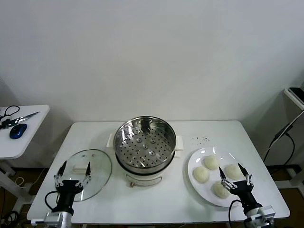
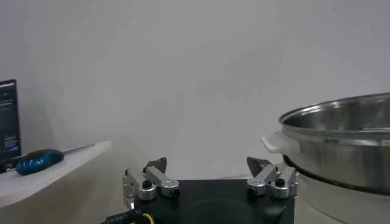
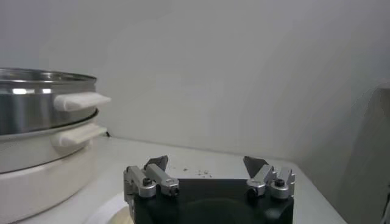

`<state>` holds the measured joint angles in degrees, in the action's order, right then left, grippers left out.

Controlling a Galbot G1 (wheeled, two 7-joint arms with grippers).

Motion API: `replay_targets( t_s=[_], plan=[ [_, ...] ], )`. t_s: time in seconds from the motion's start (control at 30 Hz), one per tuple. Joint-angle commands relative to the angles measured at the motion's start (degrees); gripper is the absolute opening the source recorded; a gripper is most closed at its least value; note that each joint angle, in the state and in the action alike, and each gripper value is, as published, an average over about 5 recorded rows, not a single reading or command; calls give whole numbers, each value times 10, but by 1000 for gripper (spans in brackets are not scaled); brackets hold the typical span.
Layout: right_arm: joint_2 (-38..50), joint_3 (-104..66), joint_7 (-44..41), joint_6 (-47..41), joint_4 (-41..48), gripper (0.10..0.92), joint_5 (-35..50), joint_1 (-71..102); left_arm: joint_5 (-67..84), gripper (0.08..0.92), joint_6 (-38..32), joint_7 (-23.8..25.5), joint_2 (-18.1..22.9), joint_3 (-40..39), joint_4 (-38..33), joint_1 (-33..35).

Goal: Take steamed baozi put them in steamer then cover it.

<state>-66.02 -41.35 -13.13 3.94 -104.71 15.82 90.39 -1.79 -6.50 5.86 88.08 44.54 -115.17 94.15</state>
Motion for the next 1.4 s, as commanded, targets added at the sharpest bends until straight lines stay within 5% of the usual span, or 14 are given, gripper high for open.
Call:
replay_targets(
  t_s=[0.03,0.23,0.47,0.73,0.93,1.4],
  plan=[
    [42,-2,-32,-29,3,823,-2,-17,-4,823,9,-14,-5,-3,-4,0],
    [237,9,-218,-126,48,823,-47,-76,-4,823,14,-3,-14,8,-12,4],
    [394,182,-455,-114,187,823,-142,-300,3,823,6,-18,-18,8,-13,7],
    [451,645,-497,-116,279,823,-158,-727,6,823,10,-24,-18,9,-8,4],
    [408,900,-493,-131,324,823,-116,-953,8,823,13,-26,-20,9,-3,-1],
    [272,966,-465,-165,381,823,-120,-943,8,823,14,-31,-23,14,13,-6]
  ],
)
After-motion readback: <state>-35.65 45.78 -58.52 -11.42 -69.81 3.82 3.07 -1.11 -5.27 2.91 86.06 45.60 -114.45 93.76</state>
